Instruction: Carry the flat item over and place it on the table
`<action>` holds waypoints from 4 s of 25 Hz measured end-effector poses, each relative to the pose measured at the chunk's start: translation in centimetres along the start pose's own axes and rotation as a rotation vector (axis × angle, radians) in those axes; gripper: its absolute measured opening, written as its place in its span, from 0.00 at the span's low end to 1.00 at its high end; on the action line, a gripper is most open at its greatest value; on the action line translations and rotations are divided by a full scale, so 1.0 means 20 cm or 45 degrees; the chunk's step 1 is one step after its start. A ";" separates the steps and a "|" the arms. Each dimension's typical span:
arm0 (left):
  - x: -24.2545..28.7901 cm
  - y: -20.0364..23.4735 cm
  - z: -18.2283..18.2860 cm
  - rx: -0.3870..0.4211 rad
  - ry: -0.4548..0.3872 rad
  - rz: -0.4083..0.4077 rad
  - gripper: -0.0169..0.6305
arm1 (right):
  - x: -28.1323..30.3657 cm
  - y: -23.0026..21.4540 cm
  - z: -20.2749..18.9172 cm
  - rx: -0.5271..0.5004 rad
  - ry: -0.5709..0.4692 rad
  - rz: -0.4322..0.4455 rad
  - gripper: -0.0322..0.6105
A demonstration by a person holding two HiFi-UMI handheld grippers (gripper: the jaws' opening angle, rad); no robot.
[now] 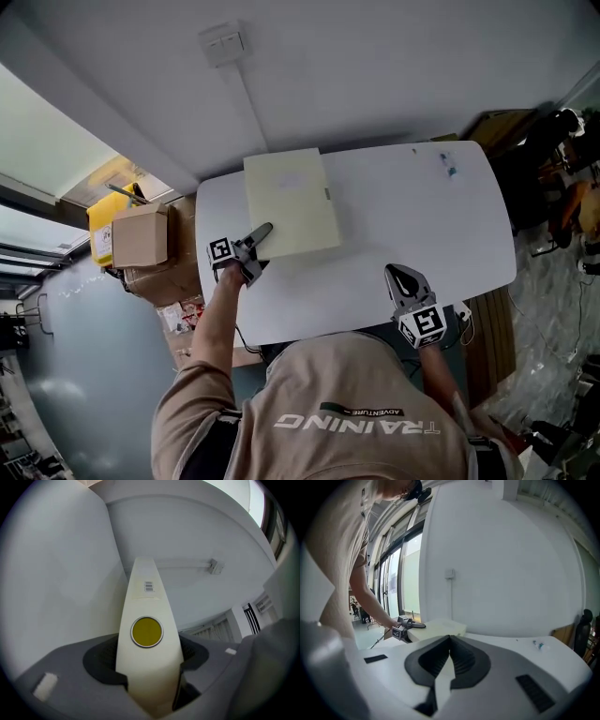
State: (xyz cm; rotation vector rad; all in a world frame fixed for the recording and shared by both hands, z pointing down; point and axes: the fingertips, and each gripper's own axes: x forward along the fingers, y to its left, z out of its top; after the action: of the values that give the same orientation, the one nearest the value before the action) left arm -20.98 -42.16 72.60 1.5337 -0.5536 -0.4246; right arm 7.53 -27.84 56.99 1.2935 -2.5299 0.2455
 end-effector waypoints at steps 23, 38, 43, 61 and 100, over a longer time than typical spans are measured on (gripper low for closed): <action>0.02 0.20 0.06 -0.059 0.055 0.324 0.61 | 0.15 0.04 0.00 0.003 0.014 0.096 0.06; 0.00 0.02 0.07 0.527 0.145 0.714 0.91 | 0.13 0.09 -0.02 0.014 -0.001 0.149 0.06; -0.02 -0.09 0.08 0.558 0.088 0.631 0.91 | 0.12 0.09 -0.02 0.008 -0.019 0.152 0.06; -0.09 -1.01 -0.11 1.685 -0.267 0.437 0.88 | 0.18 0.02 0.41 -0.119 -0.255 0.137 0.06; -0.31 -1.36 -0.21 2.010 -0.534 0.808 0.04 | 0.25 0.05 0.84 -0.079 -0.451 0.070 0.06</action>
State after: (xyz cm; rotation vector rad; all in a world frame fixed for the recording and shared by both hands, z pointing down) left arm -21.24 -35.30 45.25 2.5503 -1.9260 0.3525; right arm 0.86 -35.76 42.86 1.3456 -2.8411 -0.0580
